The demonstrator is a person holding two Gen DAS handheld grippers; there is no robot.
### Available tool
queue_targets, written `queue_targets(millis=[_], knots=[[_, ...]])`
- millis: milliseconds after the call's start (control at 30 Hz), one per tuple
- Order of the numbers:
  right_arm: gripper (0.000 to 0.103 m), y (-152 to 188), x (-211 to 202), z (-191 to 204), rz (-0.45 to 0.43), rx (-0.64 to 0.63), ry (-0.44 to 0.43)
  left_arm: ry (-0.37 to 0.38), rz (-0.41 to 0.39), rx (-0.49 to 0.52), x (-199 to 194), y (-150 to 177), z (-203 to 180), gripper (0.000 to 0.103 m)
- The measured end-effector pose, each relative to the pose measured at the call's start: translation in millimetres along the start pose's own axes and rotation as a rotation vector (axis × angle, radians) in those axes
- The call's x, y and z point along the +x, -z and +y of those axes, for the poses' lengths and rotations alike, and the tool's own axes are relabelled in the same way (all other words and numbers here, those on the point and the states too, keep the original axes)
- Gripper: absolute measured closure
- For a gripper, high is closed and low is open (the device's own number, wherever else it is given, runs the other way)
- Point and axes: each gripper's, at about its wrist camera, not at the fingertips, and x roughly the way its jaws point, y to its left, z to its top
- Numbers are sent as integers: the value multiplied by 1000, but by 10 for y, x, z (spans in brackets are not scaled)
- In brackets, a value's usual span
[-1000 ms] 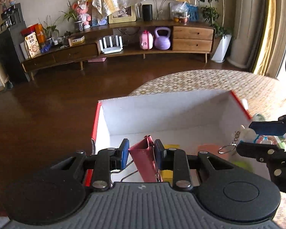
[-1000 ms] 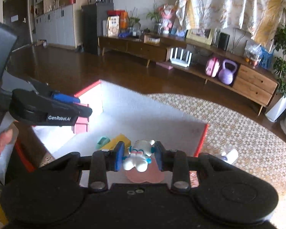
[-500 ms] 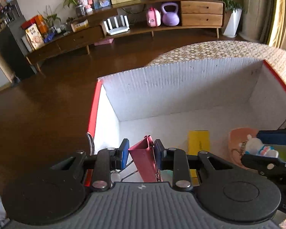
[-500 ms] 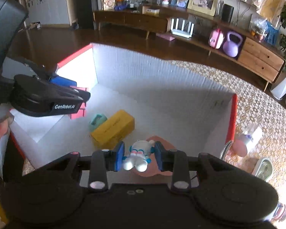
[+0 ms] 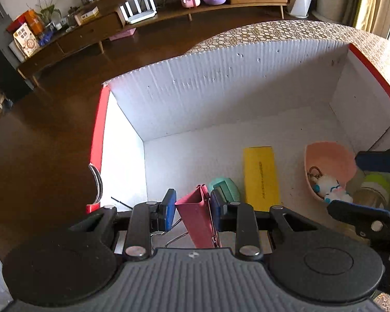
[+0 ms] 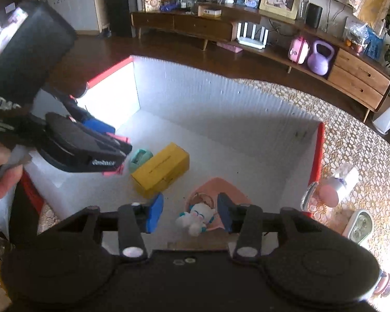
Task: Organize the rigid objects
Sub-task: 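Open right tool dropping keychain into box while left tool releases pink clip, then withdraw both open tools from the red box back over the table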
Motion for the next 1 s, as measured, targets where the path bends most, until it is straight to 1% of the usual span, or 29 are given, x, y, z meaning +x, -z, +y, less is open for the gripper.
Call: queue_targets(millis=[133,233,333,567,833,1000], knots=[[49,0,-125,-20,-26,9,-7,22,-6,-25,-73,13,14,75],[48,13,-217,-39,-42,15,-12,15,-21,-37,-133,22,19,75],[48,25,-300,-51,-56,15,-10,24,-27,-52,-184,35,12,75],[45,76,-566,-78,-98,28,-23,26,-61,-56,-350,118,-77,74],[44,175,-925,-96,-157,44,-26,27,-137,-50,-716,183,-192,75],[40,254,-1173,-143,-197,64,-35,44,-187,-37,-964,181,-300,75]])
